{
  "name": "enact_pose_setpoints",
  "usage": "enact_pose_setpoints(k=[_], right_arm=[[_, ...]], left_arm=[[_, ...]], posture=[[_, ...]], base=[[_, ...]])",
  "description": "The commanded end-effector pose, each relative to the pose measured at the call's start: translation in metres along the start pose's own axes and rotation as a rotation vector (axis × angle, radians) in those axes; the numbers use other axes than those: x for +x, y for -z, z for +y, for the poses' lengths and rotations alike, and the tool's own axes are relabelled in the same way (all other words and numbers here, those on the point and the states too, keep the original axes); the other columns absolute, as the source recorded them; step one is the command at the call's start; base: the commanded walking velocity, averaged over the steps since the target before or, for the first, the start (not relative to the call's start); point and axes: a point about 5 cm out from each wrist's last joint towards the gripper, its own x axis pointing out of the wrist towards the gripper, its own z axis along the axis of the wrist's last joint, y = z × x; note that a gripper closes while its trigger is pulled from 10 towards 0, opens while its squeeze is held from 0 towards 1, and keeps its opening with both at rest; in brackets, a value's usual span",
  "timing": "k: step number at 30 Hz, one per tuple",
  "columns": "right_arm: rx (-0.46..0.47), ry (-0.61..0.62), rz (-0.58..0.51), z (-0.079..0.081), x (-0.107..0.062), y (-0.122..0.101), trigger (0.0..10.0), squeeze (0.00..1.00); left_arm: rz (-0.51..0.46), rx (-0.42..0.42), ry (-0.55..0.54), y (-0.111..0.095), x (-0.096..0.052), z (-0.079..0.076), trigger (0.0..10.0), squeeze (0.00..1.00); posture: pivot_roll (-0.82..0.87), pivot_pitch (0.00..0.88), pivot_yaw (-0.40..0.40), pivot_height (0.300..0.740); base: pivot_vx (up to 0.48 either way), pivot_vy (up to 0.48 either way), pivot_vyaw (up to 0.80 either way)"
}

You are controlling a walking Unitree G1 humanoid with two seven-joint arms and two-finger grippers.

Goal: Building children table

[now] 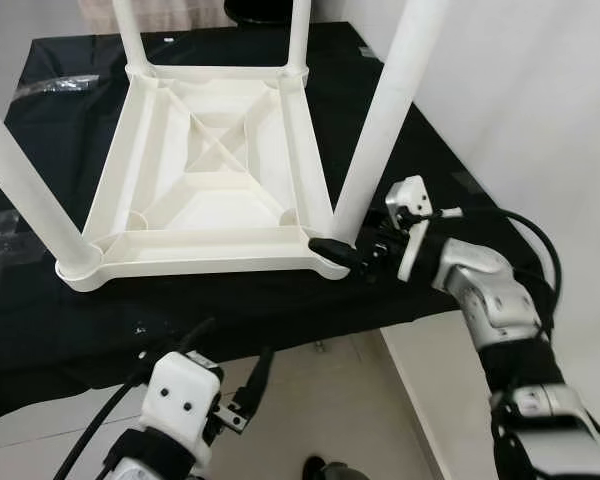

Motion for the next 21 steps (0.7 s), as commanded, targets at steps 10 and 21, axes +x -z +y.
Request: enact_pose_setpoints(k=[10,21], right_arm=[[0.152,0.451,0.087,0.046,-0.029,0.061,10.0,0.00],[-0.014,0.564,0.145,0.063,-0.013,0.060,10.0,0.00]], left_arm=[[0.037,0.055,-0.017,0.017,0.032,0.015,10.0,0.00],[0.111,0.117,-0.155,0.033,0.048,0.035,10.0,0.00]], posture=[[-0.04,0.077,-0.049,0.740],[-0.04,0.028,-0.035,0.740]], base=[[0.000,0.000,0.00],[0.000,0.000,0.00]])
